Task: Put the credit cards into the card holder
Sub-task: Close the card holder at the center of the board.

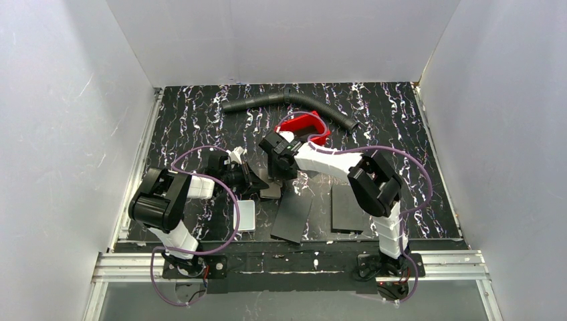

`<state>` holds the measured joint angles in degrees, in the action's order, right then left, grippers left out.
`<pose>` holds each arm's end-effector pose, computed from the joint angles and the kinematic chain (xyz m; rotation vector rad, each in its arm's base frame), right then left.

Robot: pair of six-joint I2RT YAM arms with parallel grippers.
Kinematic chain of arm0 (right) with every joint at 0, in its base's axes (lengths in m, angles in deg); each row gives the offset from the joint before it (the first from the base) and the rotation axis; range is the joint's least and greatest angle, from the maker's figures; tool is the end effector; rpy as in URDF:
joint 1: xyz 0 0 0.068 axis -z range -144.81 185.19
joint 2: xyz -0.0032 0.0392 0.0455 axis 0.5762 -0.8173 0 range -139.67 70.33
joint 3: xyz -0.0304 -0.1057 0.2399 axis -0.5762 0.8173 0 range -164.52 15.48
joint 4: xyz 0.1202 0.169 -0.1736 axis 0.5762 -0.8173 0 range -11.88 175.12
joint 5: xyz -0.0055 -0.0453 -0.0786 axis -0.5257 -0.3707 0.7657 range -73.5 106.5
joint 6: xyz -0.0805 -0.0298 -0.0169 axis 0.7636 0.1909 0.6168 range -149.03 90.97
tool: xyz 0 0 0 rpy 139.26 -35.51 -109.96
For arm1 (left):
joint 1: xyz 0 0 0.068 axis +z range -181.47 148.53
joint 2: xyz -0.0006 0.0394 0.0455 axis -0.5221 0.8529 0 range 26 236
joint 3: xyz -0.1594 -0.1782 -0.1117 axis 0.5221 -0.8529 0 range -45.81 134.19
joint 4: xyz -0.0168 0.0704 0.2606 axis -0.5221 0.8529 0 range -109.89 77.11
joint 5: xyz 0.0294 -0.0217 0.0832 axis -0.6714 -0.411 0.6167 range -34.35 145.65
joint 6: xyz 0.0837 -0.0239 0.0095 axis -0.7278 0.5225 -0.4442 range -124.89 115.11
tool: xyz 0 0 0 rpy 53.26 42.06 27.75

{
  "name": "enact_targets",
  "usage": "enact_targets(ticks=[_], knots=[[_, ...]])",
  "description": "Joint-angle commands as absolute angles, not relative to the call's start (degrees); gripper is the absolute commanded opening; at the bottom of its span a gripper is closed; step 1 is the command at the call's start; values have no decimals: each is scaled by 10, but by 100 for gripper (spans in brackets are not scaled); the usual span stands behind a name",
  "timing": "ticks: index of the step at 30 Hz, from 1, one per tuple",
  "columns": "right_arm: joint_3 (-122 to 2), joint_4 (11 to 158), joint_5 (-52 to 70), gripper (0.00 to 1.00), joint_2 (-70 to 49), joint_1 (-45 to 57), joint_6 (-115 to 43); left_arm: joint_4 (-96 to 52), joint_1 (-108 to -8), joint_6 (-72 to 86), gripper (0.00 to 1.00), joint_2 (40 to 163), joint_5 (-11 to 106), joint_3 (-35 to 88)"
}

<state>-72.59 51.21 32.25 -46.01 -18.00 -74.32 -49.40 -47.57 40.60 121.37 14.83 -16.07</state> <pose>0.2896 0.3517 0.1427 -0.0904 2.6094 0.2541 0.2846 -0.1348 0.0818 -0.1649 2.3639 -1.3504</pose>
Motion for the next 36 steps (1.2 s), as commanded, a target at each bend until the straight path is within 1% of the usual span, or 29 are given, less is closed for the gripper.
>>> enact_targets(ticks=[1, 5, 10, 15, 20, 25, 27, 28, 33, 36], knots=[[-759, 479, 348, 55, -467, -189, -752, -452, -479, 375, 0, 1209, 213, -163], [-764, 472, 369, 47, -458, -197, -746, -450, -478, 375, 0, 1212, 214, -162], [-760, 465, 362, 36, -453, -197, -745, -449, -478, 373, 0, 1217, 213, -161], [-750, 477, 353, 31, -440, -197, -744, -449, -479, 372, 0, 1218, 214, -163], [-740, 498, 336, 31, -430, -197, -735, -449, -479, 371, 0, 1221, 213, -162], [-725, 514, 326, 40, -422, -197, -732, -449, -480, 371, 0, 1224, 210, -161], [-727, 516, 324, 41, -419, -197, -728, -449, -479, 371, 0, 1224, 210, -162], [-727, 515, 325, 41, -416, -197, -727, -449, -479, 372, 0, 1223, 210, -161], [-722, 516, 327, 32, -409, -197, -727, -449, -479, 371, 0, 1224, 209, -161], [-719, 514, 330, 31, -410, -197, -729, -449, -481, 371, 0, 1225, 209, -161]])
